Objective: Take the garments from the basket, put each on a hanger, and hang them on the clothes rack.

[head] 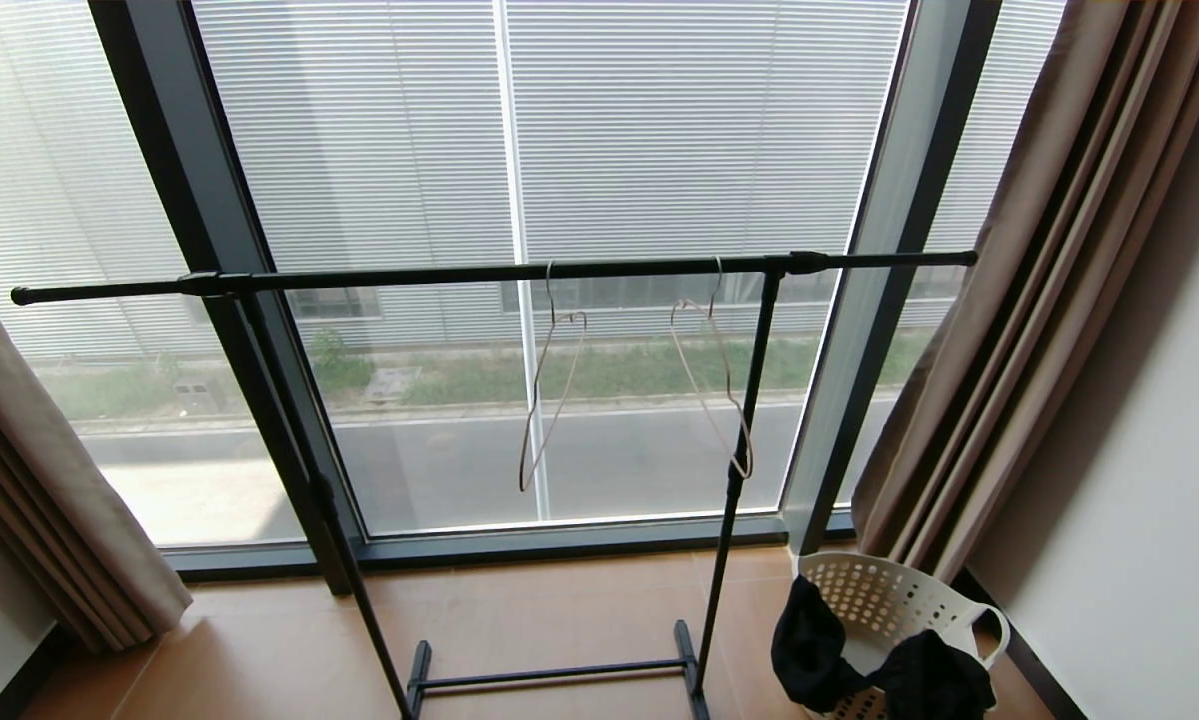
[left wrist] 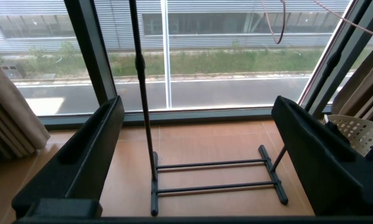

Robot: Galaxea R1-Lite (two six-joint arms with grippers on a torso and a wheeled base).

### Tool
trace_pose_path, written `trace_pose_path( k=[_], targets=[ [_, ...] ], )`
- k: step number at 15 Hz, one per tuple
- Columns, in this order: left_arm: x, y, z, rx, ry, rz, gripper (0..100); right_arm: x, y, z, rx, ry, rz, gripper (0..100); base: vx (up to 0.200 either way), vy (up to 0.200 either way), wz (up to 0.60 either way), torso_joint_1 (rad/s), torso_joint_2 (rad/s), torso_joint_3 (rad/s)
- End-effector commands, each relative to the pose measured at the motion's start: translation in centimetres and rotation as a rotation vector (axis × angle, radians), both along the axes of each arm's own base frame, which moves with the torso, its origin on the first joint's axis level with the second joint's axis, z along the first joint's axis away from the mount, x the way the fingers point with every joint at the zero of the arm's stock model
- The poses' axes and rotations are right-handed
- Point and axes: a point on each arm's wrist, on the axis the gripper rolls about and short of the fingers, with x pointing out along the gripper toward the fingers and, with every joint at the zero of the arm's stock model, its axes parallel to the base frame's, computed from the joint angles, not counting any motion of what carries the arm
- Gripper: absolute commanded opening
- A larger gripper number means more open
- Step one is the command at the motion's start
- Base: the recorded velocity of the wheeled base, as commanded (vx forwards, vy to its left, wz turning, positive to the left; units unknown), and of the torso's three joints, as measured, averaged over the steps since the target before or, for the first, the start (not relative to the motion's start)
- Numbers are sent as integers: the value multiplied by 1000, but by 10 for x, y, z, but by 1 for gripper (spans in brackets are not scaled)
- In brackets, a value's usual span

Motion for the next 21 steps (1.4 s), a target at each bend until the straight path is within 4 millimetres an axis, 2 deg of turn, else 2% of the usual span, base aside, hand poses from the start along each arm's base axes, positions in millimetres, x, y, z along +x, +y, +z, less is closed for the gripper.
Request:
trace_pose_path(
  k=[1,14,21],
  targets=[
    [0,0,0,-2,0,-1,100,0,0,0,-1,1,1,100,0,0,0,-110,281,139],
    [0,0,0,-6,0,6,100,0,0,0,-1,1,-1,100,0,0,0,-143,360,209],
    [0,0,0,-4,0,6,100,0,0,0,-1,1,1,100,0,0,0,-191,519,326]
  ],
)
